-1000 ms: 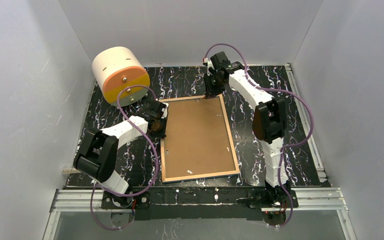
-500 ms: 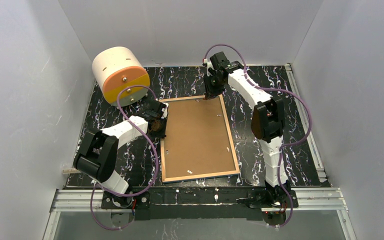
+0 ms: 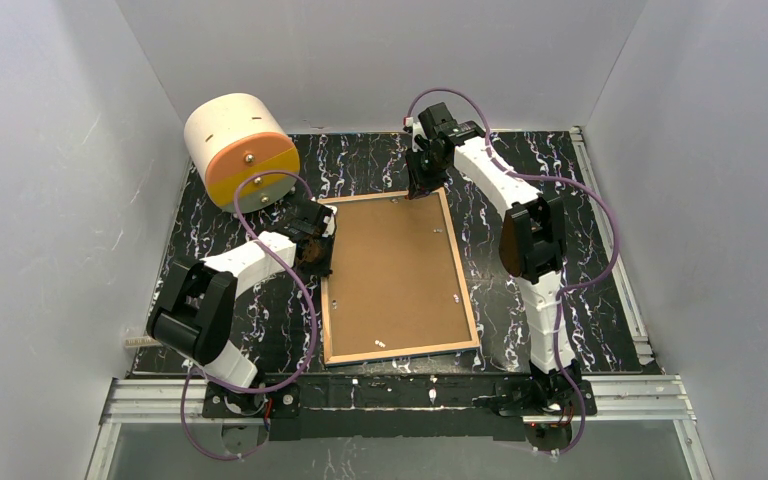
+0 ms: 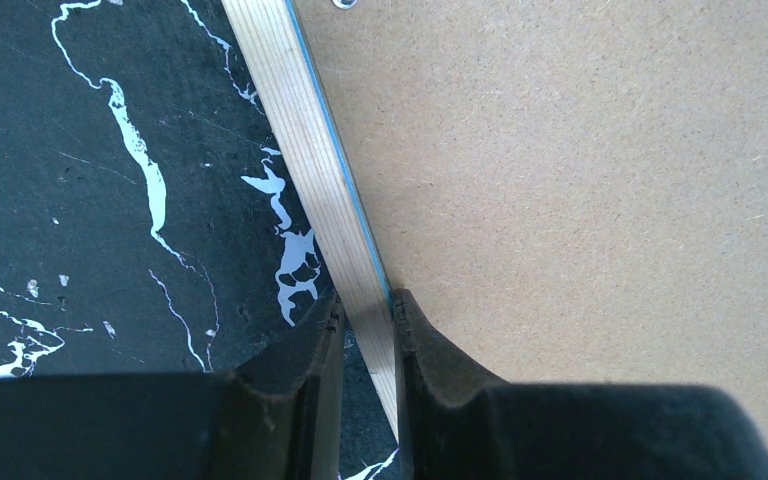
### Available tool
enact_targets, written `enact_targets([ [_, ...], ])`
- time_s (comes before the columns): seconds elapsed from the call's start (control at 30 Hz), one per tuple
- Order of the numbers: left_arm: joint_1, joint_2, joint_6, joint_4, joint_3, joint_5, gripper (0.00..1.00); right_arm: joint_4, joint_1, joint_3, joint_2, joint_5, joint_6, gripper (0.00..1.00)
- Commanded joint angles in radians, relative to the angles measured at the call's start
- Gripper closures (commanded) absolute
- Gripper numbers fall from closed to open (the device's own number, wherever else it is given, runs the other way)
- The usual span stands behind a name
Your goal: Take the photo out of the frame
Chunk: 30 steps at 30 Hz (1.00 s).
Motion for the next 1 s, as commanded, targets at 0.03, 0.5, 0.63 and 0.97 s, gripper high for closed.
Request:
enact_targets([
  [0.03,-0.009,0.040,0.079,-0.081,-0.024,0.023,1.00,-0.004,0.021,0.015,0.013,-0.071,-0.012,0.99],
  [0.5,-0.009,0.040,0.080,-0.081,-0.025,0.023,1.00,-0.009,0.026,0.028,-0.037,-0.095,-0.022,0.99],
  [0.63,-0.009,0.035,0.081,-0.081,-0.026,0.021,1.00,-0.009,0.026,0.034,-0.041,-0.051,-0.021,0.99],
  [0.97,-0.009,0.034,0.080,-0.082,-0.026,0.023,1.00,0.020,0.011,0.048,-0.058,0.035,0.042,0.99],
])
